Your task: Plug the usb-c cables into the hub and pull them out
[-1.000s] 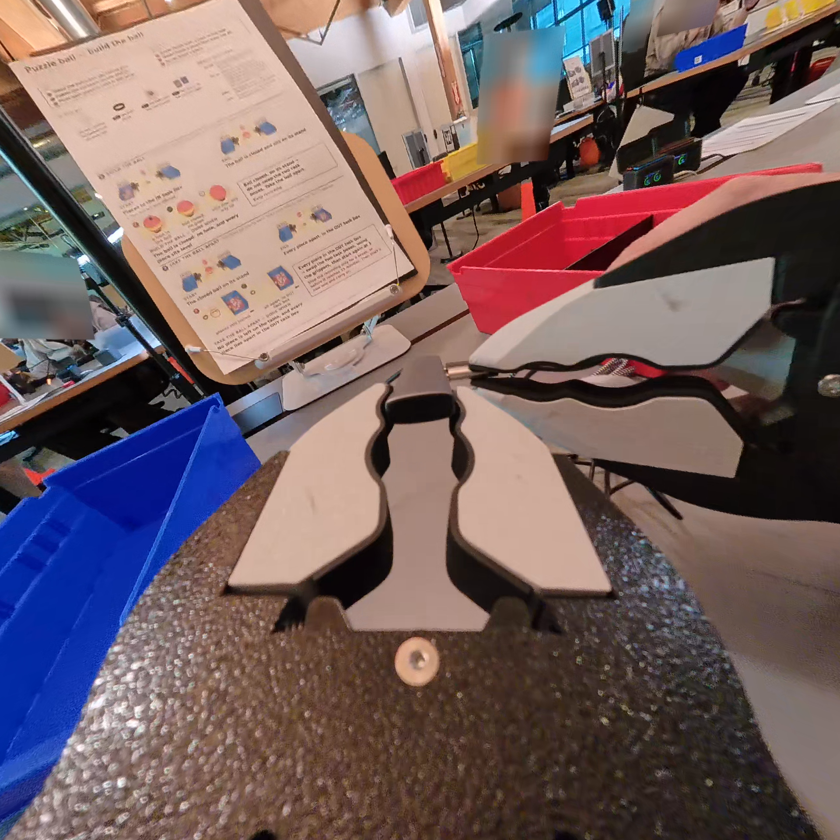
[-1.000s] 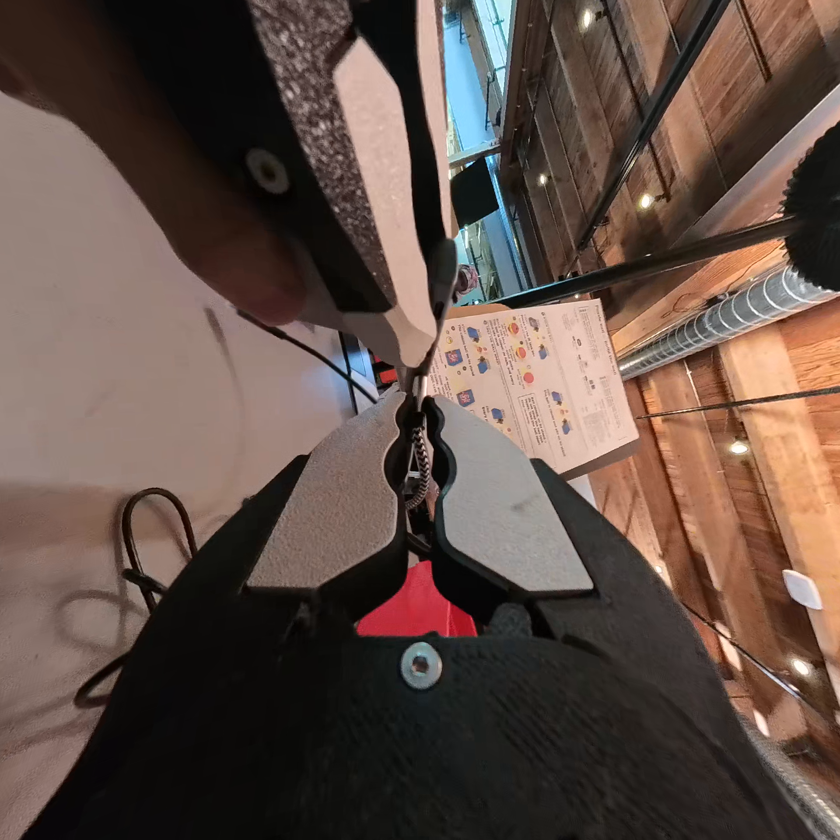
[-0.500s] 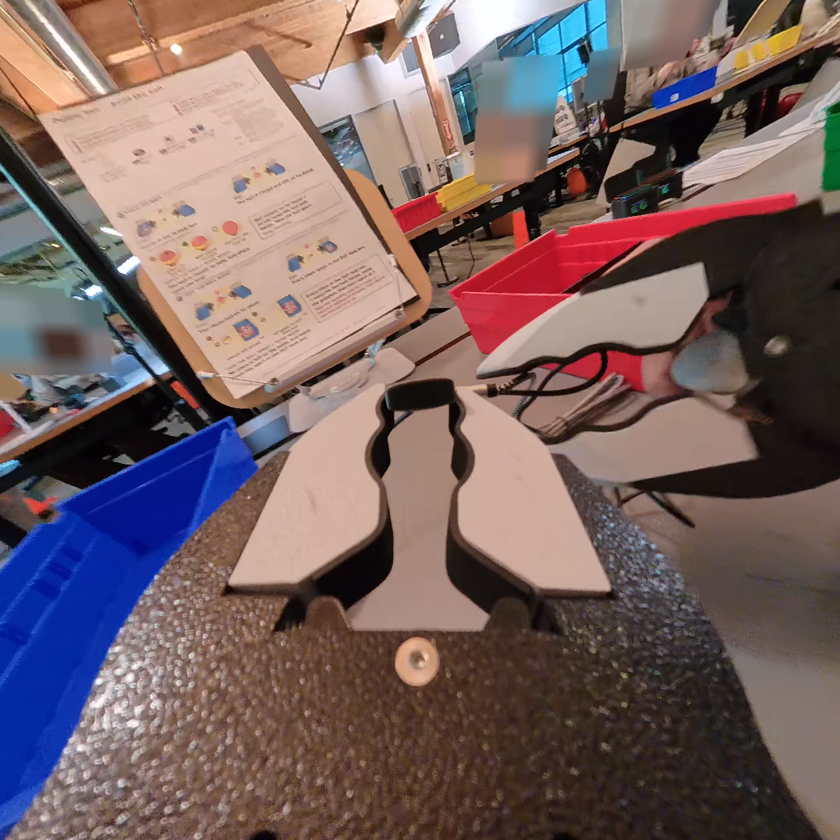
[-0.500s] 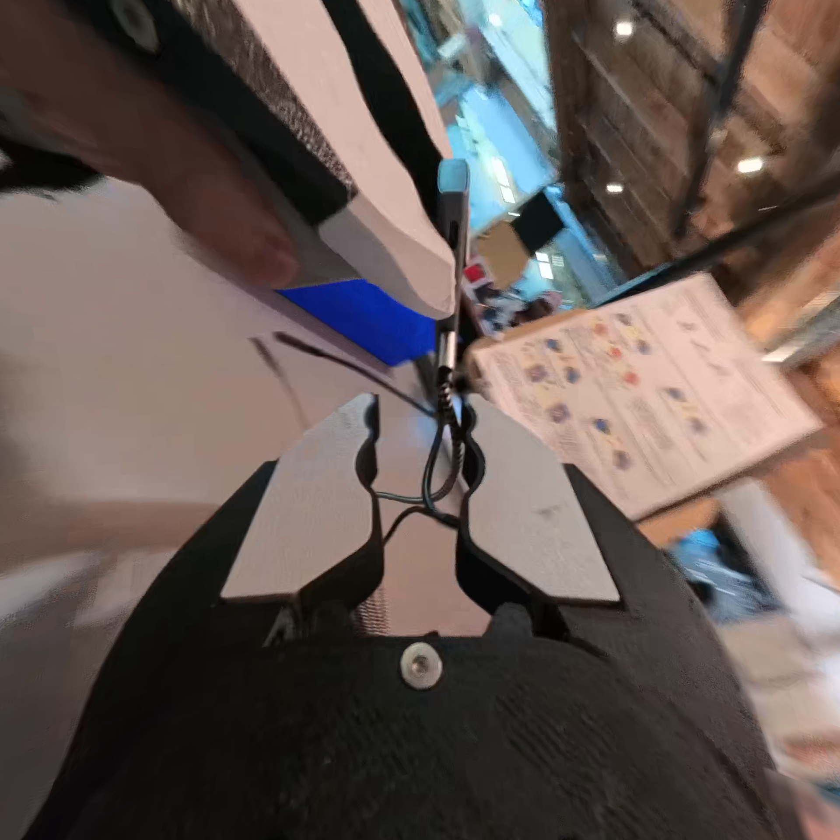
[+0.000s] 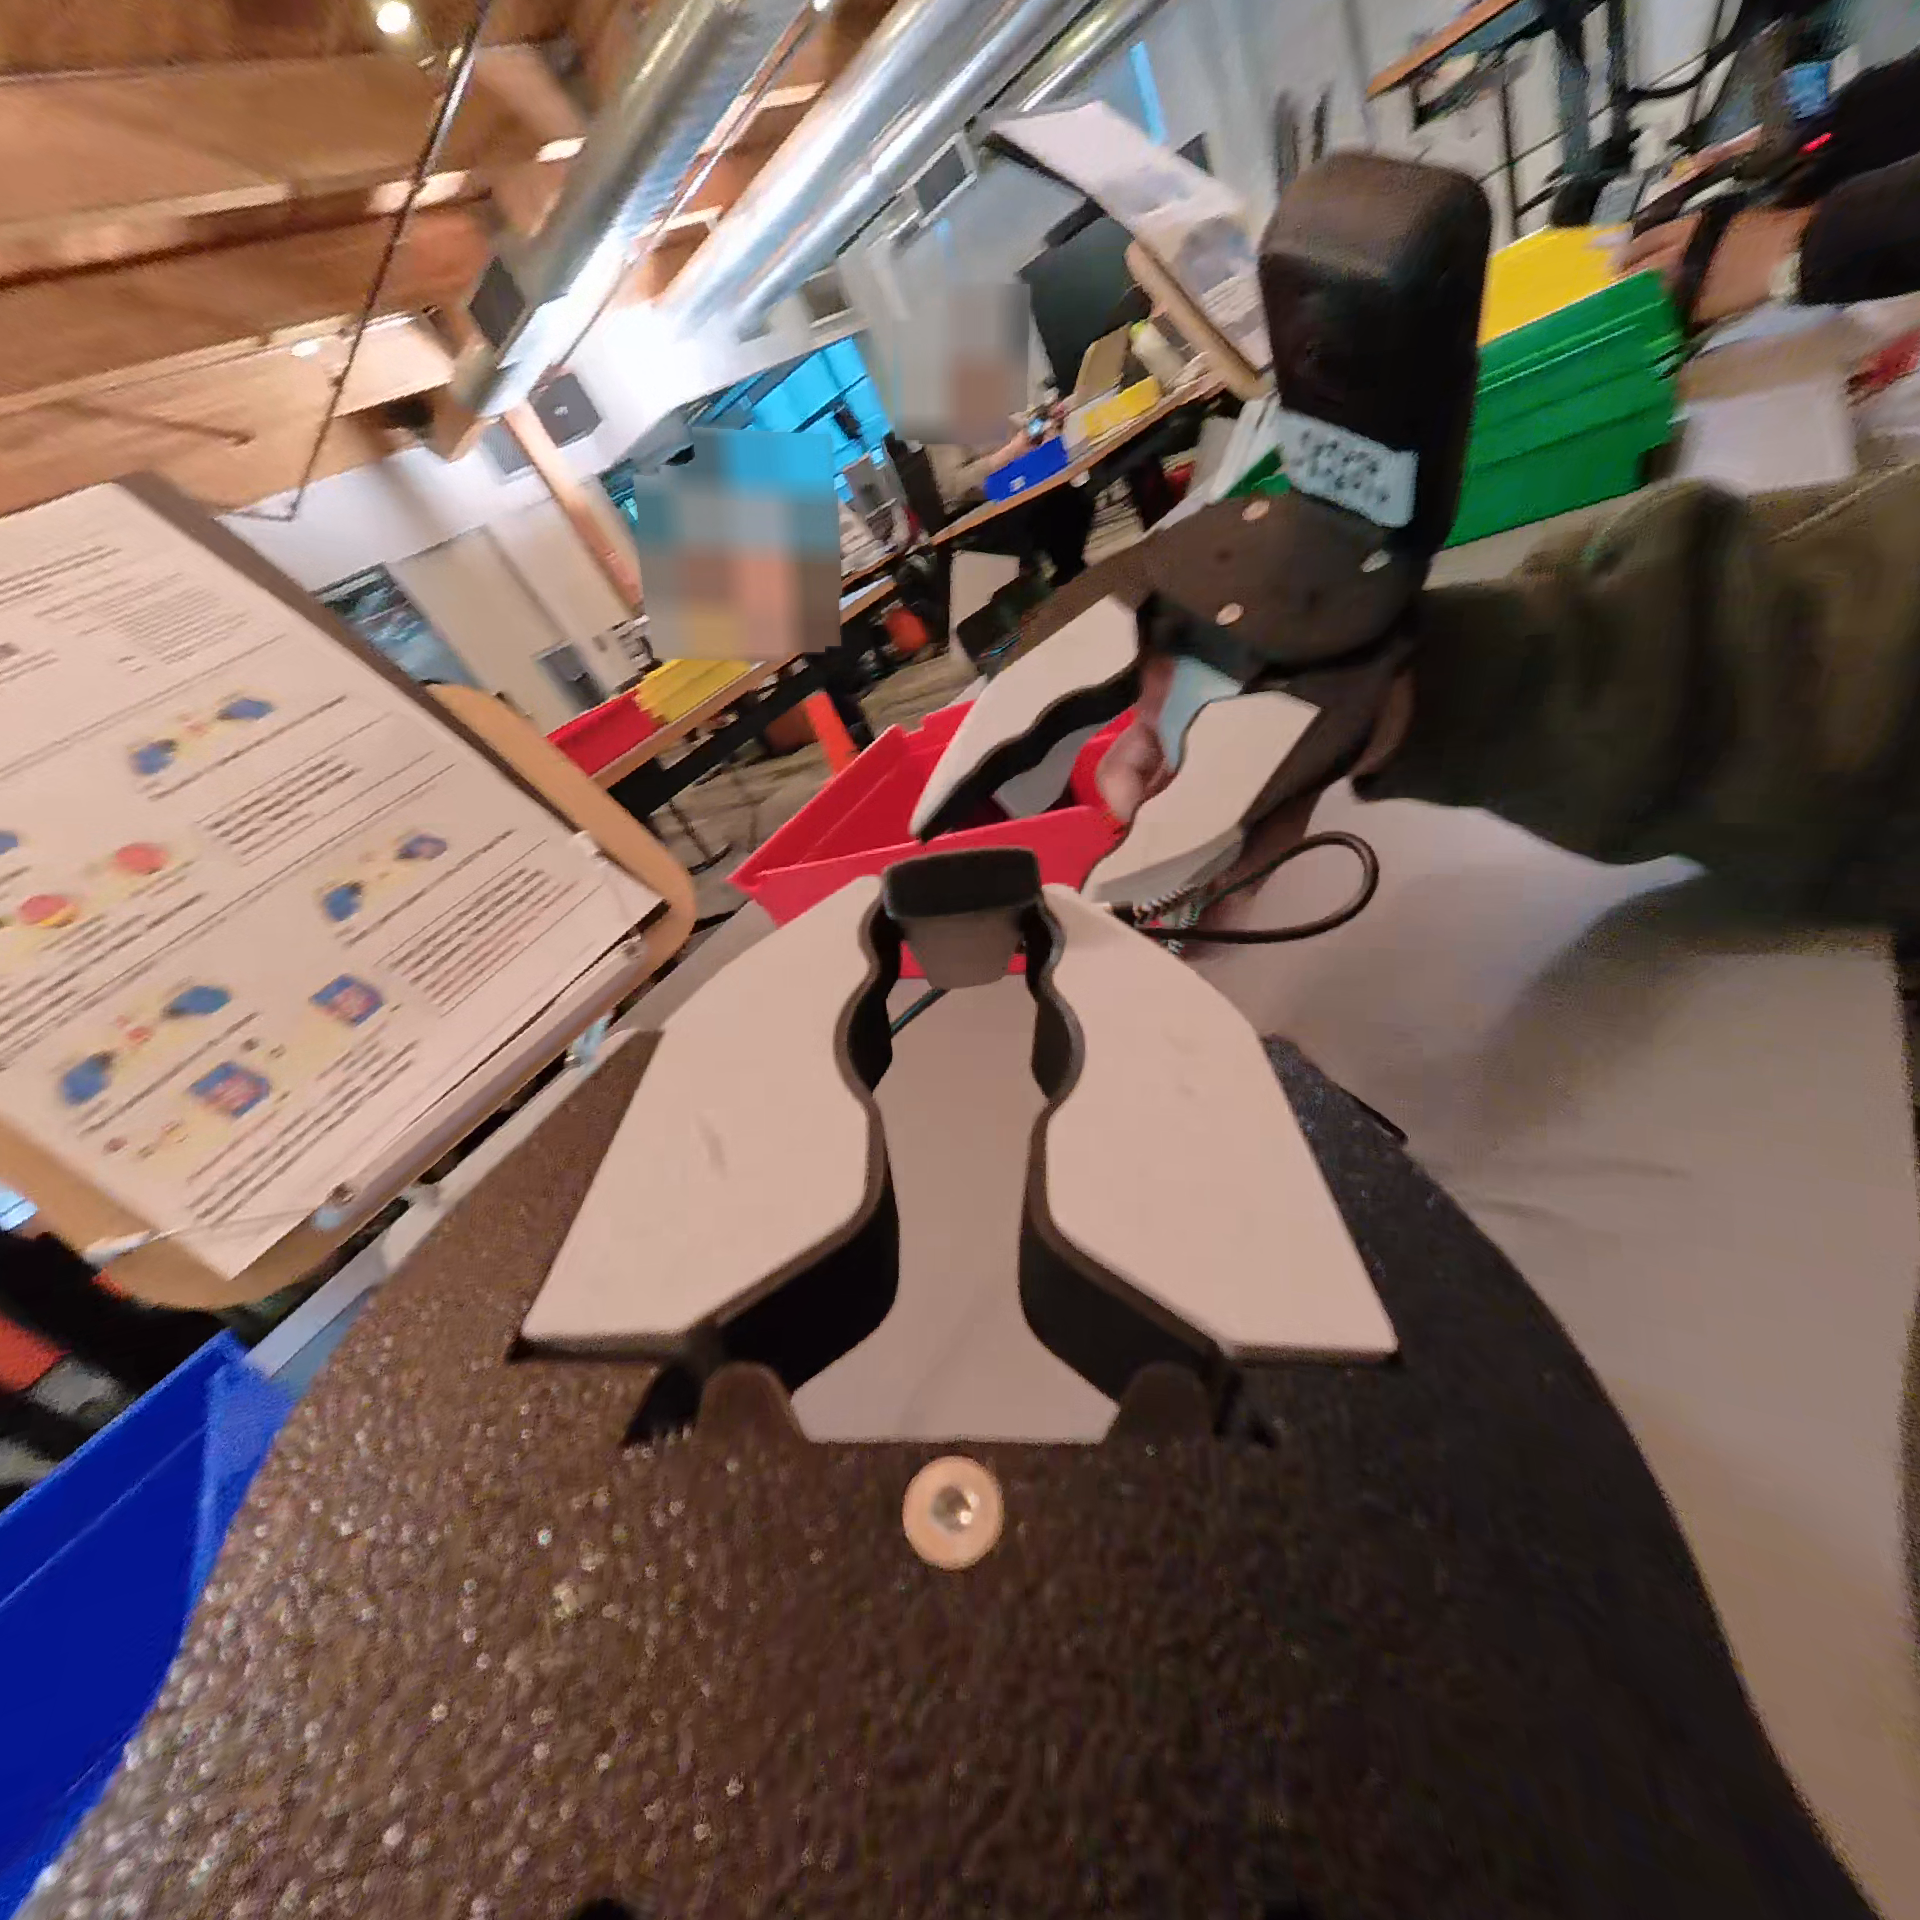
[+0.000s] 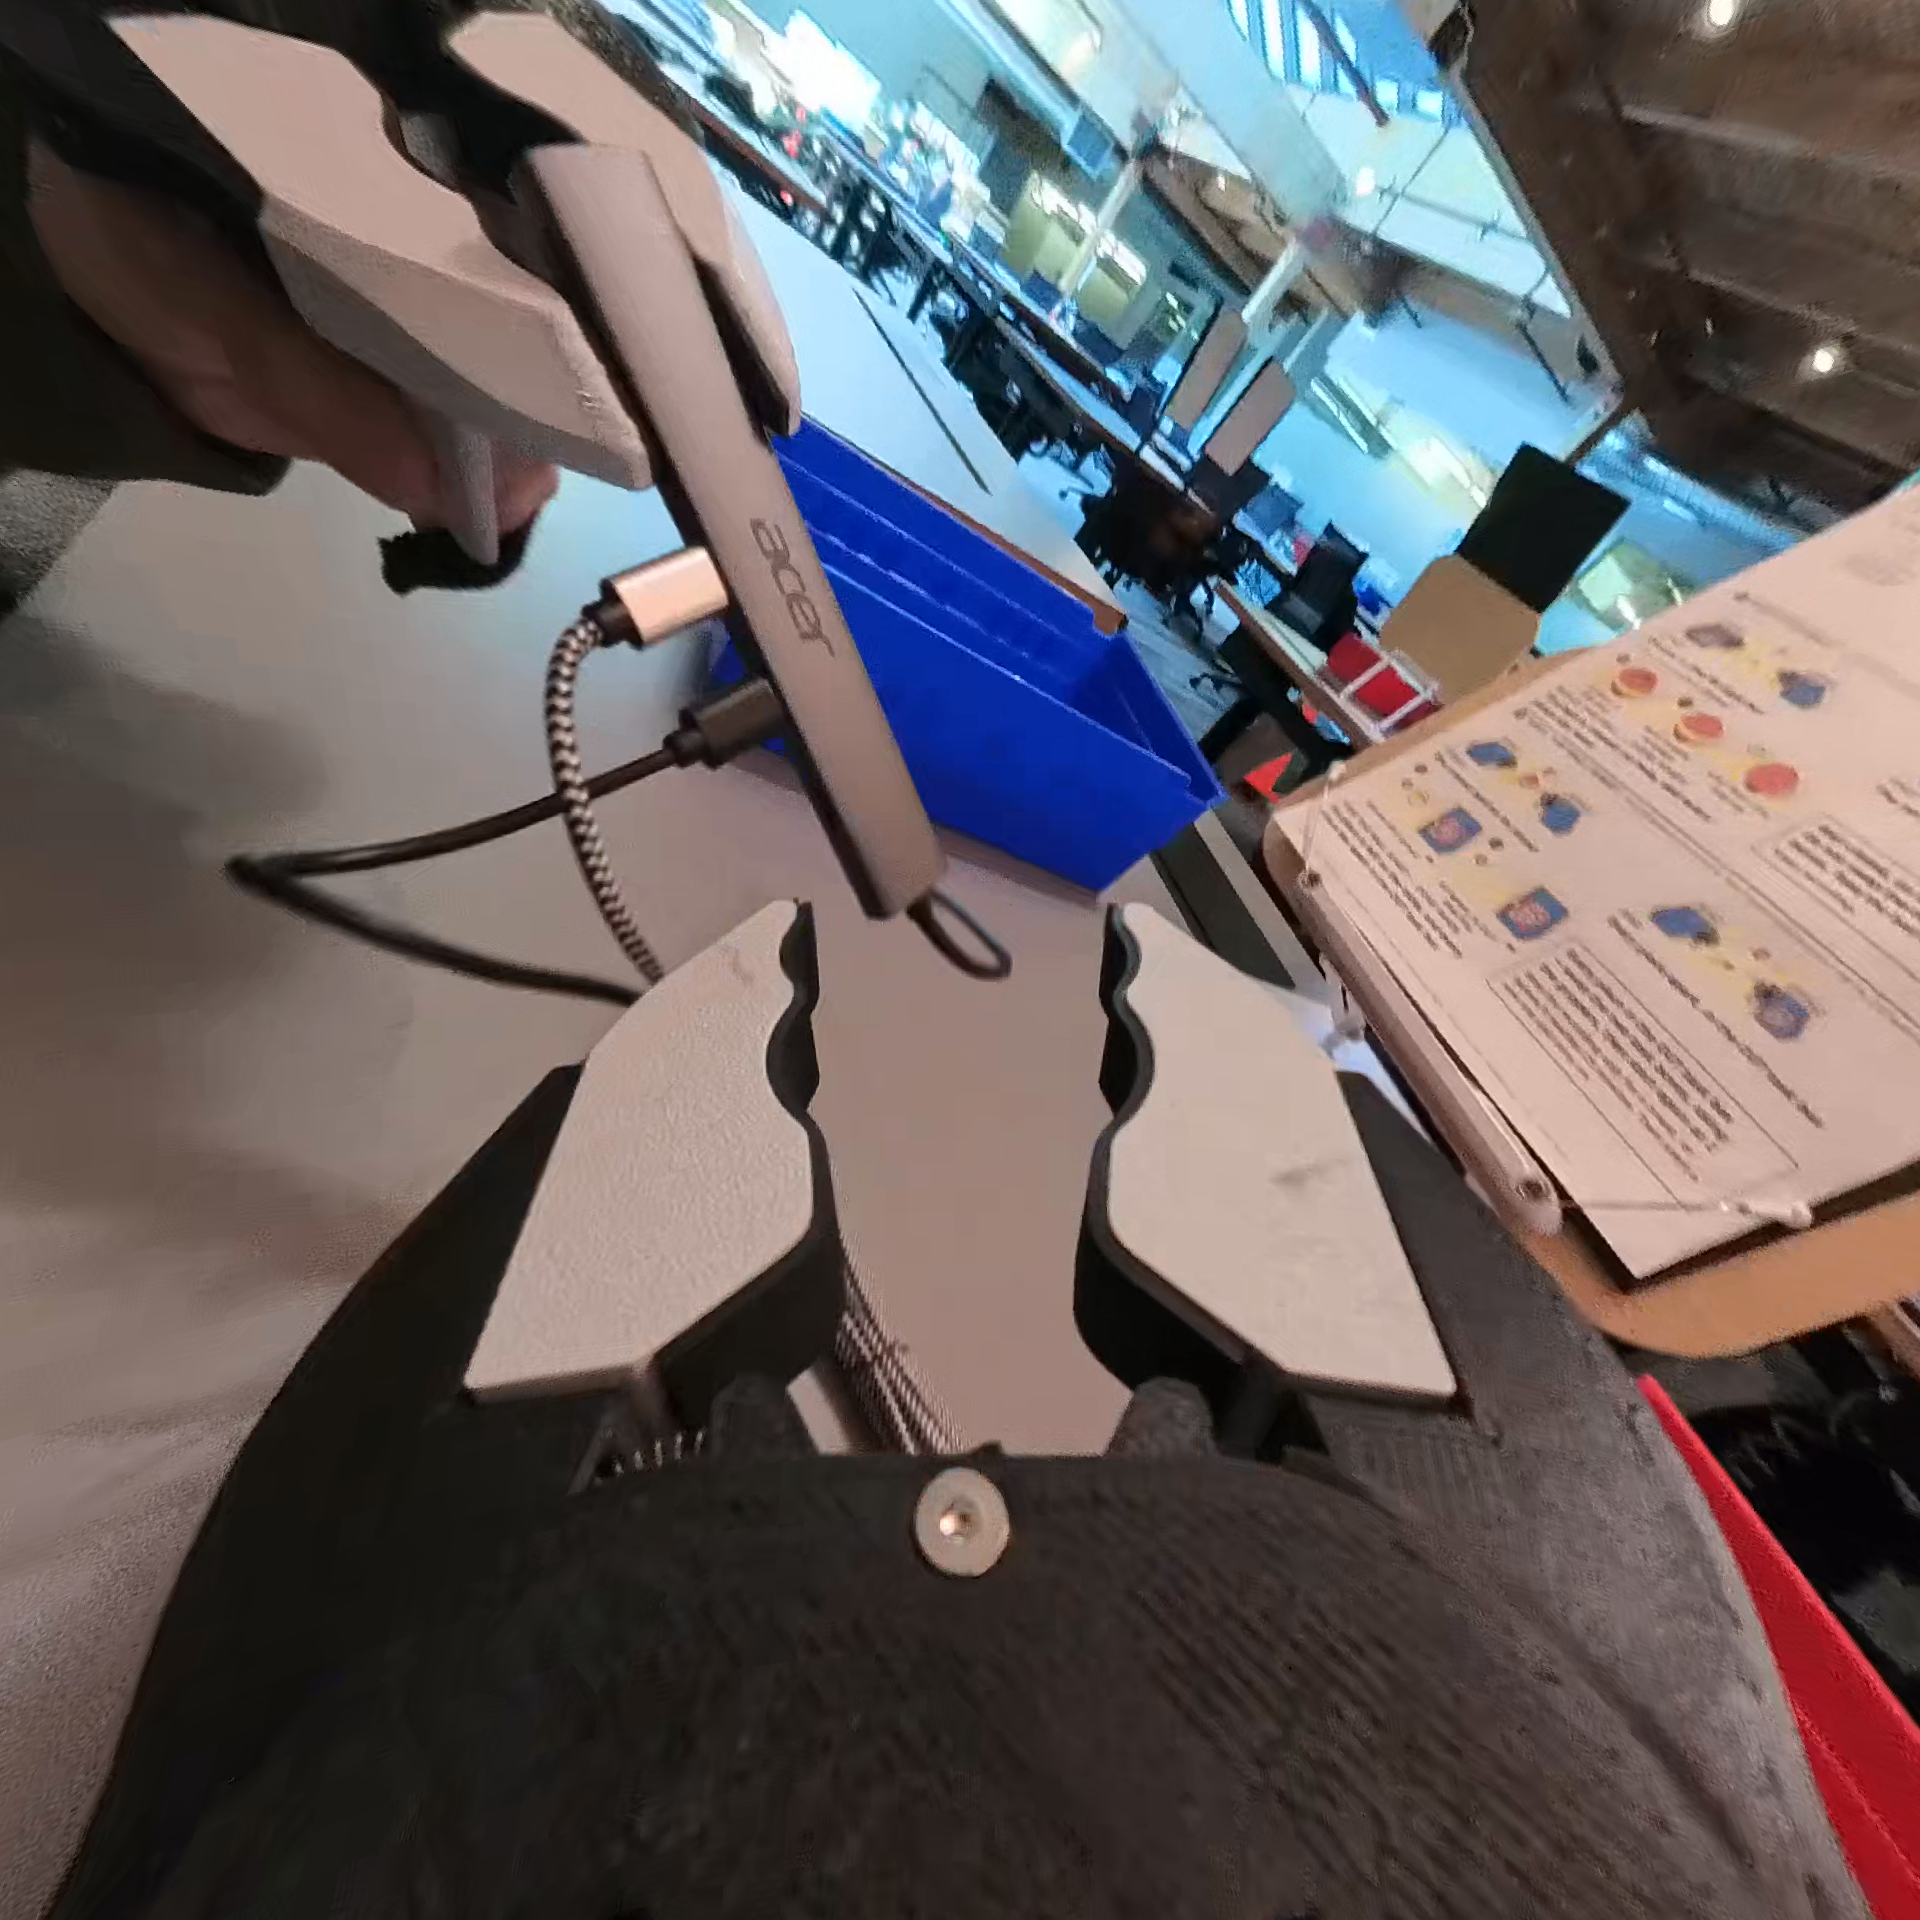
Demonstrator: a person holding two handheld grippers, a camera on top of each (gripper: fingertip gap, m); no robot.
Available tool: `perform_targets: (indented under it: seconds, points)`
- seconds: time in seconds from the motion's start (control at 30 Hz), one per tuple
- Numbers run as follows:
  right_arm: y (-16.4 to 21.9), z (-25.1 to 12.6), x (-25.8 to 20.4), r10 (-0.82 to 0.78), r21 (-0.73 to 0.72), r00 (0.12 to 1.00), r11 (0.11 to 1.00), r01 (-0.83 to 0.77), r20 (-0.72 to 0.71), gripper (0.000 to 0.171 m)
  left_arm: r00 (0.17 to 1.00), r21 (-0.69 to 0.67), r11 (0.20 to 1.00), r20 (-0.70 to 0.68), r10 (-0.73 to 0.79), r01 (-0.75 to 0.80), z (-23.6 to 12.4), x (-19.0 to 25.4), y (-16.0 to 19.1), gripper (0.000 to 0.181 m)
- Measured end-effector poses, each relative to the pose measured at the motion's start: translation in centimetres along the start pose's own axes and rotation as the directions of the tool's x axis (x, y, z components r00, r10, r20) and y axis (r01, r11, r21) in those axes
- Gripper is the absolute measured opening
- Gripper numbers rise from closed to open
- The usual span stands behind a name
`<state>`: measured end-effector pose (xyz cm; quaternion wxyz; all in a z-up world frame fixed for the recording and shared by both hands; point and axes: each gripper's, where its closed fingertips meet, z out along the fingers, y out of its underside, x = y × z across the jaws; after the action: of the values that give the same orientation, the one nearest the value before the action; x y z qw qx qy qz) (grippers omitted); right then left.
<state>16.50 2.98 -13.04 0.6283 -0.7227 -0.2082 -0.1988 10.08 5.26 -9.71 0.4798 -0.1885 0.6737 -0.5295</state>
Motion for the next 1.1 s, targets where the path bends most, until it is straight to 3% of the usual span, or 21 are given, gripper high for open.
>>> perform_targets:
  seconds: [0.03, 0.2, 0.3, 0.4, 0.6, 0.73, 1.1]
  points:
    - [-0.1, 0.4, -0.4, -0.011, 0.007, 1.0, 1.0, 0.011, 0.01, 0.053, 0.999, 0.013, 1.0, -0.03, -0.009, 0.01, 0.0, 0.4, -0.1, 0.023]
    - [0.4, 1.9, -3.0, -0.166, -0.031, 0.983, 0.985, 0.169, 0.081, 0.023, 0.993, 0.03, 0.999, -0.117, -0.025, 0.028, -0.2, 1.5, -0.4, 0.022]
    - [0.7, 2.2, -2.7, -0.289, -0.101, 0.956, 0.951, 0.292, 0.049, 0.02, 0.992, -0.016, 1.0, -0.122, -0.027, 0.025, -0.4, 1.3, 0.1, 0.023]
    - [0.7, 1.8, -1.0, -0.462, -0.221, 0.886, 0.867, 0.447, -0.022, 0.019, 0.992, -0.157, 0.987, -0.116, -0.041, 0.022, -0.7, 0.8, 1.8, 0.023]
    - [0.6, 0.7, 0.6, -0.676, -0.385, 0.736, 0.684, 0.619, -0.018, 0.019, 0.984, -0.273, 0.959, -0.136, -0.112, 0.072, -0.2, 1.7, 3.2, 0.027]
    - [0.8, 0.4, 0.9, -0.712, -0.425, 0.702, 0.637, 0.643, -0.004, 0.018, 0.991, -0.373, 0.926, -0.089, -0.103, 0.063, -0.1, 1.5, 4.5, 0.03]
    - [1.5, 0.5, 1.2, -0.771, -0.489, 0.636, 0.545, 0.681, 0.026, 0.017, 0.983, -0.425, 0.895, -0.059, -0.175, 0.134, 0.1, 1.9, 4.8, 0.043]
